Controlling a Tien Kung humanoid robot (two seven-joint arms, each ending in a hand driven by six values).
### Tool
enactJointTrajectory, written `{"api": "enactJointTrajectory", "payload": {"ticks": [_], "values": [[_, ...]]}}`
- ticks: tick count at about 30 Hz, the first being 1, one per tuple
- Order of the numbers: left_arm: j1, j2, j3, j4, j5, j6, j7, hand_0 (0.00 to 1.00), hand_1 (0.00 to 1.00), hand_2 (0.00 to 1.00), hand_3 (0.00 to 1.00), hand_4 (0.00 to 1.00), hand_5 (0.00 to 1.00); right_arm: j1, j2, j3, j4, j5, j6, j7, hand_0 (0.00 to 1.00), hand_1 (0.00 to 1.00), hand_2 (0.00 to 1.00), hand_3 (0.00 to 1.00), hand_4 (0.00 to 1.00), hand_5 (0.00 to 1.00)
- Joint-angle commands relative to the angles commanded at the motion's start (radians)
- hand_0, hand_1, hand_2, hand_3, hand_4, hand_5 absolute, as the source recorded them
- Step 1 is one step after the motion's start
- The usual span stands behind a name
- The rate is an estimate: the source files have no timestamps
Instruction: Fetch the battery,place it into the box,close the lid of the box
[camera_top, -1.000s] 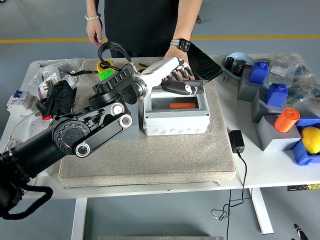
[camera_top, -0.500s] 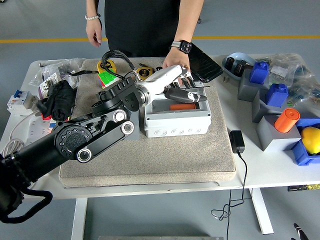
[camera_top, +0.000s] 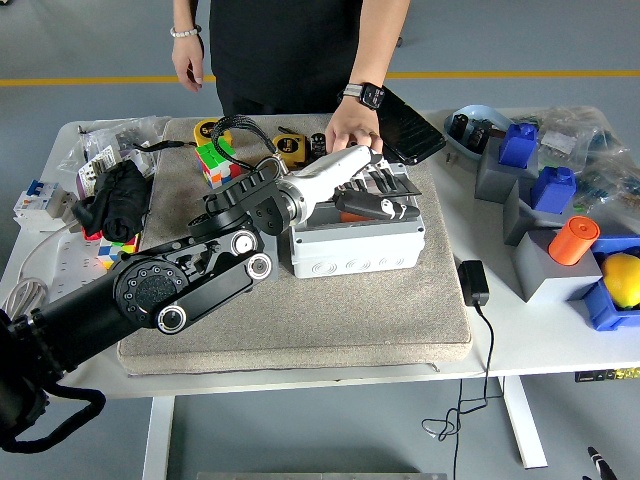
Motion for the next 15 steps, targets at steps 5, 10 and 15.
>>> {"api": "enactJointTrajectory", "payload": {"ticks": [5, 10, 15], "values": [[0.003, -0.002, 0.017, 0.014, -0.028, 0.009, -0.015, 0.199, 0.475, 0.602, 0.566, 0.986, 0.562, 0.000, 0.000, -0.002, 0.000, 0.001, 0.000, 0.000, 0.727, 0.665, 0.654, 0.593, 0.998, 0.622], [0.005, -0.004, 0.031, 0.029, -0.059, 0.025, -0.039, 0.241, 0.537, 0.608, 0.574, 0.978, 0.548, 0.000, 0.000, -0.002, 0.001, 0.002, 0.000, 0.001, 0.727, 0.666, 0.654, 0.594, 0.998, 0.622], [0.006, -0.005, 0.036, 0.032, -0.071, 0.033, -0.050, 0.252, 0.553, 0.607, 0.574, 0.978, 0.547, 0.001, -0.001, 0.000, 0.001, 0.001, 0.000, 0.001, 0.727, 0.666, 0.654, 0.592, 0.998, 0.622]]}}
